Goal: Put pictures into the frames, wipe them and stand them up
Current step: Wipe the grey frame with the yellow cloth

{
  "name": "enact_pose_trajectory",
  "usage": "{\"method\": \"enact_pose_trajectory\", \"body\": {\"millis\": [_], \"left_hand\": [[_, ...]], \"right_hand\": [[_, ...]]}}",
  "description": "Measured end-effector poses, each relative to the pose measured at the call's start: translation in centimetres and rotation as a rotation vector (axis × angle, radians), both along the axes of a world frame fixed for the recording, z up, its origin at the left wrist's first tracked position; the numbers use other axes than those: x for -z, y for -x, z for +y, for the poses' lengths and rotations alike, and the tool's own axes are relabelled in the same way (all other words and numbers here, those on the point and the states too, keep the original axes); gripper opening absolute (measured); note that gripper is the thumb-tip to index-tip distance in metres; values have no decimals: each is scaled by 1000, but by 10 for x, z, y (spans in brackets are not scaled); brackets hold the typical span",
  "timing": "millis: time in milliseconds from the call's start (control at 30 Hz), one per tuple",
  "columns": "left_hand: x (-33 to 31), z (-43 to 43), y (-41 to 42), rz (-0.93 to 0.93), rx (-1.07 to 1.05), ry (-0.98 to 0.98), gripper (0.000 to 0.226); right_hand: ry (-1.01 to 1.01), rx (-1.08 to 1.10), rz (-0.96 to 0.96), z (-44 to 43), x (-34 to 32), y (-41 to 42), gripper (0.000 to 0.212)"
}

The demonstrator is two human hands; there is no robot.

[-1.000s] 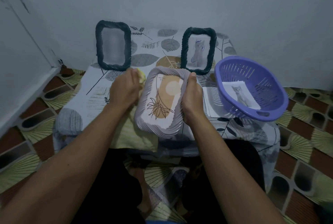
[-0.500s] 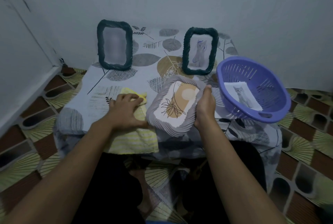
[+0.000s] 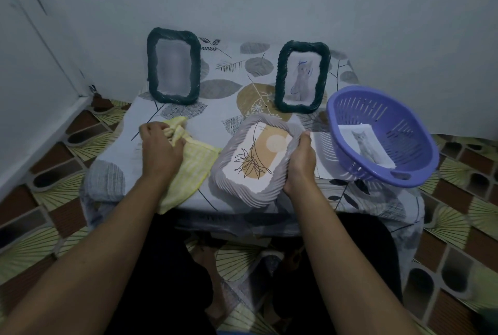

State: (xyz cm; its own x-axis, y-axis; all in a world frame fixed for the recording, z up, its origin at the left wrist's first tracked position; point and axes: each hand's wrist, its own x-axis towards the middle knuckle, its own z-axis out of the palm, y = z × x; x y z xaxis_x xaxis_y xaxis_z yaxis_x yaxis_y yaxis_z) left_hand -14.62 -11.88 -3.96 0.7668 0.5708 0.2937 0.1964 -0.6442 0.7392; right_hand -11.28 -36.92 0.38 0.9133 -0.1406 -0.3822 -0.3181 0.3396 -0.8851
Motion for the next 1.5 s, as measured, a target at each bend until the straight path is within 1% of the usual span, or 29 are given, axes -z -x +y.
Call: {"method": "enact_pose_trajectory", "body": {"millis": [67, 100, 200, 267, 333, 400, 433, 500, 567, 667, 767, 833, 933, 967, 1033, 1067, 1133, 1200, 1267, 1333, 1400, 1433, 1500], "left_hand": [[1, 4, -4, 1, -80, 2, 45], [1, 5, -5, 37, -110, -13, 47], [1, 0, -6, 272, -167, -129, 55], [-1, -6, -4, 317, -164, -216, 59], [-4, -14, -2, 249, -107, -312, 65], [-12, -22, 0, 193, 37, -375, 76], [-16, -26, 0, 182, 132, -372, 81], [-22, -30, -1, 165, 340, -291, 84], [-24, -31, -2, 116, 522, -198, 77], [-28, -39, -3, 35, 639, -152, 68], [-37, -49, -4, -50, 689, -115, 60], [-41, -55, -3, -116, 687, -26, 54], [-46, -63, 0, -178, 643, 37, 41], [-48, -64, 1, -177, 633, 42, 38], [-50, -66, 2, -162, 613, 30, 39], [-51, -67, 2, -149, 604, 38, 39], [-52, -71, 3, -112, 609, 122, 27], [-49, -75, 4, -86, 637, 244, 10], [-46, -80, 6, -80, 628, 338, 6], [-43, -84, 8, -93, 572, 475, 6], [-43, -89, 10, -100, 495, 618, 9], [-42, -90, 10, -103, 465, 652, 11], [-41, -92, 9, -85, 433, 704, 12]], "right_hand": [[22, -6, 5, 3, 3, 0, 45], [30, -15, 11, 4, 4, 0, 46], [62, -48, 36, 7, 6, -2, 50], [79, -61, 60, 9, 6, -4, 52], [84, -73, 87, 9, 8, -7, 51], [63, -81, 97, 9, 8, -8, 50], [45, -82, 100, 8, 8, -9, 50], [-1, -73, 135, 4, 4, -9, 52], [-31, -64, 174, 1, 4, -12, 55], [-79, -125, 214, -4, 3, -14, 69], [-90, -202, 260, -12, -1, -13, 67], [-102, -241, 240, -16, -3, -12, 64], [-155, -235, 187, -17, -7, -10, 68], [-164, -206, 159, -17, -8, -10, 67], [-116, -164, 99, -19, -8, -11, 64], [-82, -154, 67, -19, -8, -10, 68], [-120, -161, 44, -20, -8, -6, 78], [-223, -111, 27, -20, -6, -4, 81], [-273, -45, 38, -19, -6, -4, 78], [-258, -1, 21, -17, -3, -8, 72], [-251, -14, -3, -18, -3, -8, 56], [-265, -56, -23, -19, -3, -7, 43], [-253, -154, -65, -18, -3, -4, 27]]}}
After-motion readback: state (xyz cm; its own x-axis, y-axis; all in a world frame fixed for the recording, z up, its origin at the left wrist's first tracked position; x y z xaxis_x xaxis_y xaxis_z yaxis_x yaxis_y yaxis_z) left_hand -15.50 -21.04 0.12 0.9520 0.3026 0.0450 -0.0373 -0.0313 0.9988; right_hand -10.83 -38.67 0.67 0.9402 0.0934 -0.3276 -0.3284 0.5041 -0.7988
